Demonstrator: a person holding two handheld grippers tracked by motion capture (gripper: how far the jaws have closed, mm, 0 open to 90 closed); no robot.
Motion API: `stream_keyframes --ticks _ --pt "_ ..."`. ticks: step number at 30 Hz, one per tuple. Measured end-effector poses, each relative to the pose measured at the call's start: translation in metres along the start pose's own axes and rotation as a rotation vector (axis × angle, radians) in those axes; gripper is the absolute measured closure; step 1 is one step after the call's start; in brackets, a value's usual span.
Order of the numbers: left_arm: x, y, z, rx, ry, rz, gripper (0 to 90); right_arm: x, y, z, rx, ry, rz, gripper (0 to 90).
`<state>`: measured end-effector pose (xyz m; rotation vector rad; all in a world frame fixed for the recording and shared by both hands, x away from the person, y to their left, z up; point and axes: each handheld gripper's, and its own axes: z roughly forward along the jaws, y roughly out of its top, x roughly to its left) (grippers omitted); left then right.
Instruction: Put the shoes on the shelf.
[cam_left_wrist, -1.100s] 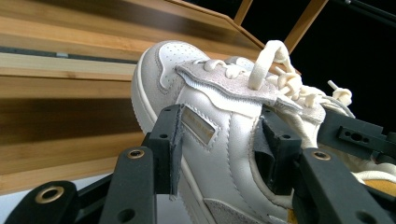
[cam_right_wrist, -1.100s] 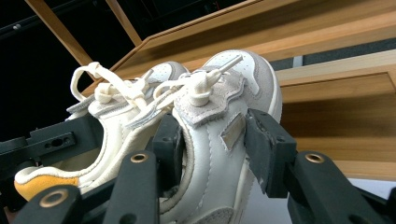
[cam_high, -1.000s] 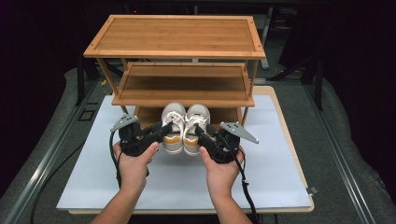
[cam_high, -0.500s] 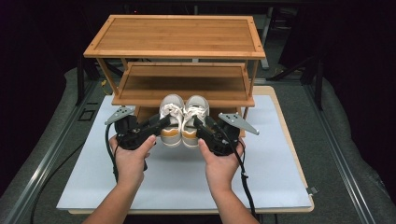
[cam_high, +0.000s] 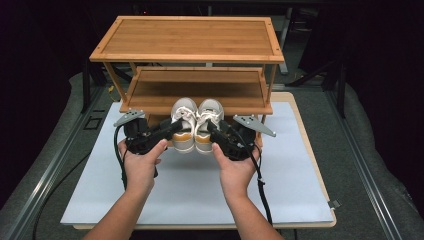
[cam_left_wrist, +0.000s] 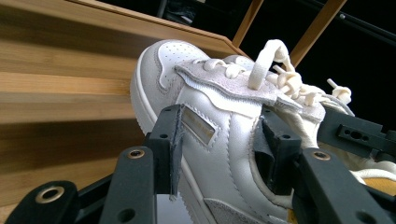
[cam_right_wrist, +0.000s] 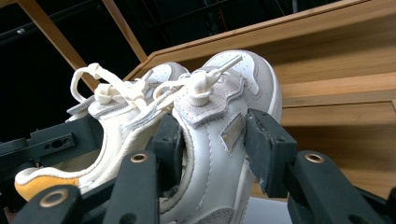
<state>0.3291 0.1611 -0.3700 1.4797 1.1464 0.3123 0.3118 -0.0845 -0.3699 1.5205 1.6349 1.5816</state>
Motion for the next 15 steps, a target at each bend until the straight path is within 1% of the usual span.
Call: stream_keyframes --ticks 1,5,9,12,15 --pt "0.001 0.001 0.001 0.001 -0.001 -0.002 56.1 0.0 0.001 0.0 0.01 -0.002 -0.001 58.2" --pt "0.002 0.005 0.004 0.003 0.004 0.003 56.1 -0.001 0.003 0.004 0.007 -0.004 -0.007 58.2" --pt "0.002 0.009 0.008 0.008 0.006 0.006 56.1 -0.003 0.006 0.008 0.008 -0.001 -0.002 58.2" --pt "0.003 0.012 0.011 0.004 0.004 0.001 56.1 -0.004 0.01 0.01 0.004 -0.005 -0.004 58.1" --pt "0.005 0.016 0.014 0.003 0.0 -0.011 56.1 -0.004 0.015 0.013 0.014 -0.011 -0.009 58.2"
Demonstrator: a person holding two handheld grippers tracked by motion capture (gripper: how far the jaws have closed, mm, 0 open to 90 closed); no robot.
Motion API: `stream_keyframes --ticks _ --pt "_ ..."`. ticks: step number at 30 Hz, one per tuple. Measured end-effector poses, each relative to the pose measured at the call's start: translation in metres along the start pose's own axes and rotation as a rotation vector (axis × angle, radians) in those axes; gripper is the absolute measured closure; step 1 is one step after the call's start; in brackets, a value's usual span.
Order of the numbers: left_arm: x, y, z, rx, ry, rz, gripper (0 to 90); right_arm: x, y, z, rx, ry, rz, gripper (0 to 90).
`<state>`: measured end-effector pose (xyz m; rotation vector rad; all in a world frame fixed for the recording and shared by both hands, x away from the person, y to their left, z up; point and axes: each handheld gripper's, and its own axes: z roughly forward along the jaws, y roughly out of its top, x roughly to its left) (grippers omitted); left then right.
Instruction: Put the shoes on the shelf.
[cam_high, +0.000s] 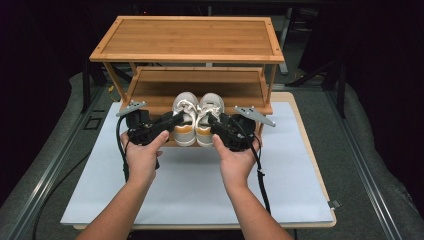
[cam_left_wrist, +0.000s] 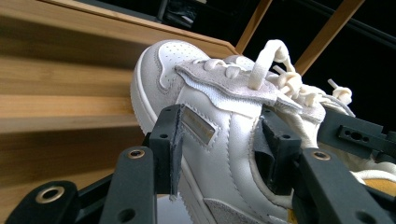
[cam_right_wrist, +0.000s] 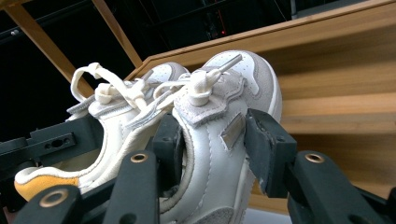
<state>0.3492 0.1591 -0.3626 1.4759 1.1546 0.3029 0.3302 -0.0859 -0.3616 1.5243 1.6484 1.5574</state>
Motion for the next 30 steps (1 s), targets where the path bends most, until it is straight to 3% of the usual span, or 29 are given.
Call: stream_keyframes --ticks 30 --pt "0.015 0.044 0.036 -0.001 0.021 -0.003 56.2 -0.013 0.039 0.042 -0.013 0.005 0.028 58.4"
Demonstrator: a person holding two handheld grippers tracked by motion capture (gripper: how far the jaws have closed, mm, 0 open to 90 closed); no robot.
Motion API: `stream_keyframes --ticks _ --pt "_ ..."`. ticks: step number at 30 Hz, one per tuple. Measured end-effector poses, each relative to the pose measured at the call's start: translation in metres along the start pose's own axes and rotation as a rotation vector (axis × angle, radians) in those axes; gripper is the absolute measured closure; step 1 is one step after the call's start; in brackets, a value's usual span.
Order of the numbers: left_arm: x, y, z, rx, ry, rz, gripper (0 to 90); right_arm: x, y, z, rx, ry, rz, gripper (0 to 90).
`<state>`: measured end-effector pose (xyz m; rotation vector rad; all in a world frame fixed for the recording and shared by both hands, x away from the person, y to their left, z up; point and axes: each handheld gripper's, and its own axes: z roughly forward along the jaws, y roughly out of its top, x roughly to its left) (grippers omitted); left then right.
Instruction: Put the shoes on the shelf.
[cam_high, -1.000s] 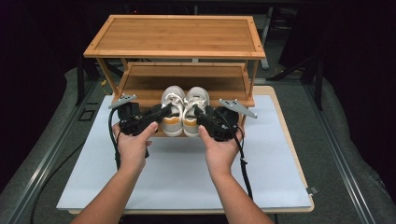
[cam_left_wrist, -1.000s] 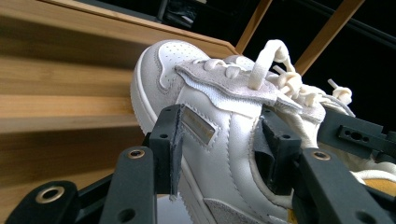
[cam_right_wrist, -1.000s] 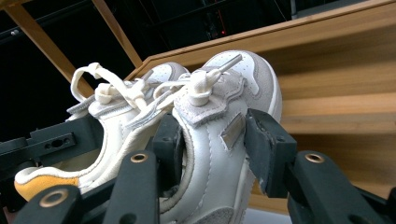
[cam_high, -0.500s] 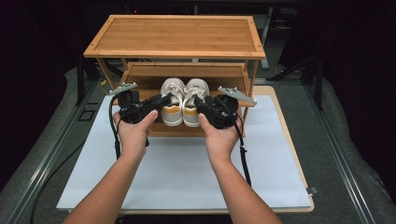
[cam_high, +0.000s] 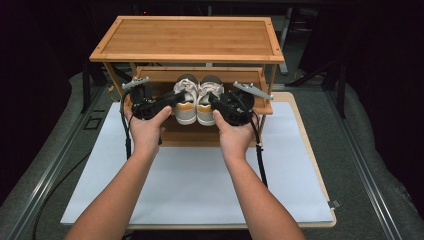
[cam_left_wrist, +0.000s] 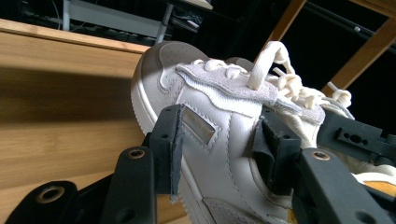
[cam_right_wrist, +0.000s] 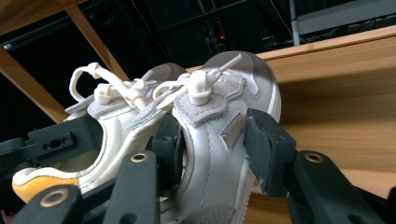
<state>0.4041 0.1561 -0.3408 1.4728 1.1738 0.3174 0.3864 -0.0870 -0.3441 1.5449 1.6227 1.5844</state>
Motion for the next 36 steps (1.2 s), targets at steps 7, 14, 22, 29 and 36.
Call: stream_keyframes --ticks 7,14,22,29,36 --pt "0.009 0.005 0.011 -0.005 -0.005 -0.013 56.3 -0.004 0.006 0.013 0.01 -0.004 -0.007 58.4" --pt "0.016 0.01 0.02 0.0 -0.003 -0.012 56.3 -0.007 0.011 0.026 0.019 -0.007 -0.014 58.4" --pt "0.025 0.011 0.03 0.008 -0.001 -0.022 56.4 -0.01 0.012 0.037 0.034 -0.012 -0.019 58.4" --pt "0.031 0.012 0.039 0.008 0.001 -0.044 56.5 -0.016 0.013 0.049 0.033 -0.007 -0.007 58.4" --pt "0.035 0.02 0.048 0.028 0.016 -0.019 56.5 -0.021 0.015 0.059 0.039 -0.003 0.003 58.4"
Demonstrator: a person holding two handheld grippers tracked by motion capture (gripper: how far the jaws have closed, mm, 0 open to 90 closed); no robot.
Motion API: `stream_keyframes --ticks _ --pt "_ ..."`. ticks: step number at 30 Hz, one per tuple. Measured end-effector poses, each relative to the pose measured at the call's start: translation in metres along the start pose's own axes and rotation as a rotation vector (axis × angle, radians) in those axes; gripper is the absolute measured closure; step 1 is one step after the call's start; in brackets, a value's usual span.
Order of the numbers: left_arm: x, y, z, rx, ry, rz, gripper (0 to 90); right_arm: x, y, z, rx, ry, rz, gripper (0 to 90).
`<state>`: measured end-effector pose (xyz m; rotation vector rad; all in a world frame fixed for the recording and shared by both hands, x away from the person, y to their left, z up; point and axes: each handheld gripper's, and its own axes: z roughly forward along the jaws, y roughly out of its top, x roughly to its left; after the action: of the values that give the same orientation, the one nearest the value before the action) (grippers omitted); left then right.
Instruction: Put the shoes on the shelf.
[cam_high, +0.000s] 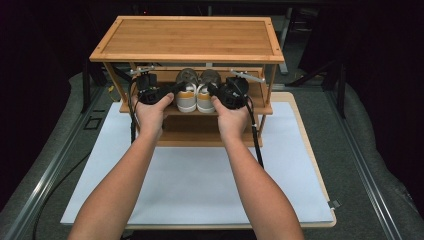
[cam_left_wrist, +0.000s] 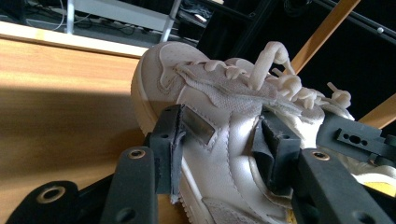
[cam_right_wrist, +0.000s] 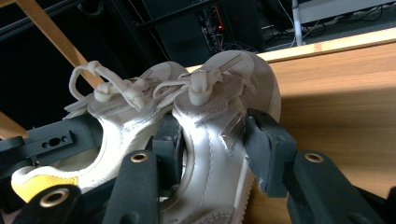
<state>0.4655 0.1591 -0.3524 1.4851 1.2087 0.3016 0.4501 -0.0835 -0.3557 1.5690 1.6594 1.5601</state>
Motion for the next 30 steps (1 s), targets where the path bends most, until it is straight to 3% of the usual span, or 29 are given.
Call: stream_keyframes --ticks 10,17,18,20,24,26,27,30 --pt "0.005 0.001 0.013 -0.014 -0.009 -0.042 56.5 -0.006 0.008 0.008 0.008 -0.001 -0.006 58.4" --pt "0.006 0.003 0.017 0.003 0.002 -0.018 56.6 -0.008 0.007 0.013 0.008 -0.003 0.01 58.4" --pt "0.005 0.003 0.018 -0.007 0.005 -0.039 56.5 -0.008 0.007 0.013 0.006 -0.005 0.009 58.5" --pt "0.005 0.004 0.018 0.001 0.007 -0.028 56.6 -0.009 0.007 0.013 0.024 -0.021 0.015 58.5" --pt "0.007 0.003 0.021 0.003 0.016 -0.038 56.6 -0.01 0.006 0.017 0.017 0.0 0.018 58.5" --pt "0.007 0.003 0.022 0.006 0.015 -0.032 56.6 -0.011 0.006 0.017 0.037 -0.022 0.01 58.5" --pt "0.008 0.002 0.022 0.014 0.013 -0.032 56.6 -0.011 0.005 0.019 0.02 -0.002 0.015 58.4" --pt "0.011 0.002 0.021 0.025 0.009 -0.029 56.6 -0.012 0.005 0.02 0.03 -0.001 0.026 58.5"
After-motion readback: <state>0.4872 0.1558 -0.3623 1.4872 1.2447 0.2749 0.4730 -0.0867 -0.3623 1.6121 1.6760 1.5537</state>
